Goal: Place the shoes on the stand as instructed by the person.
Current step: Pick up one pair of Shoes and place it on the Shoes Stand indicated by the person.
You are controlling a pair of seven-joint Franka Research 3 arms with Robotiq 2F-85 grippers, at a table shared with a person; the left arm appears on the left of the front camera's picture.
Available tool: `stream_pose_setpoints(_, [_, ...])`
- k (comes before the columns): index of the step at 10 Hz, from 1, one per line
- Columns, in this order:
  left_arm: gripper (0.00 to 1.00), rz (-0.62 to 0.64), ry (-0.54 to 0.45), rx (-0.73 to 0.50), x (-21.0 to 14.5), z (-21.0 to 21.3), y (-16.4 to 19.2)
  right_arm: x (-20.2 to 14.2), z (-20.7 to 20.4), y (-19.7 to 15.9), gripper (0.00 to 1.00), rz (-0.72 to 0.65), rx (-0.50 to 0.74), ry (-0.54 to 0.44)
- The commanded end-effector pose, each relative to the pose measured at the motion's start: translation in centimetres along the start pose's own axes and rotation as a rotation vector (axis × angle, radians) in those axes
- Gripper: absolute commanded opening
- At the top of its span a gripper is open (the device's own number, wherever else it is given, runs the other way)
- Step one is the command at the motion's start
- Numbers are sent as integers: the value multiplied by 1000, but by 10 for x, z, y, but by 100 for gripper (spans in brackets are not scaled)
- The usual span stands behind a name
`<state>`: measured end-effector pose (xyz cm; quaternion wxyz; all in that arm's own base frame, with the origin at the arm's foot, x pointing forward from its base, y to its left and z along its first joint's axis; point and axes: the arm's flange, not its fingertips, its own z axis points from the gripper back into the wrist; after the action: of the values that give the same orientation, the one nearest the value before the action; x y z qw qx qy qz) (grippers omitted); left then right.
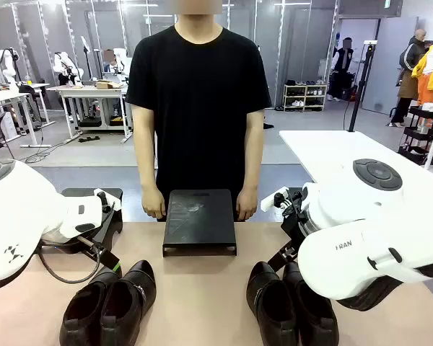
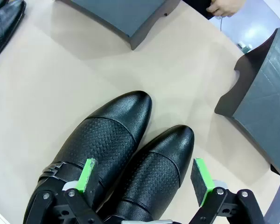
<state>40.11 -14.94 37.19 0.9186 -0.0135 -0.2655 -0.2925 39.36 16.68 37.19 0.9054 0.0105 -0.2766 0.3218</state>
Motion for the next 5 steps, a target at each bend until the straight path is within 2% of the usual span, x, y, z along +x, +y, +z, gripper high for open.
stream_pose_setpoints(1, [100,-1,0,0,0,0,0,0,0,0,100,0,0,0])
stream_pose_setpoints(5, [100,-1,0,0,0,0,0,0,0,0,100,0,0,0])
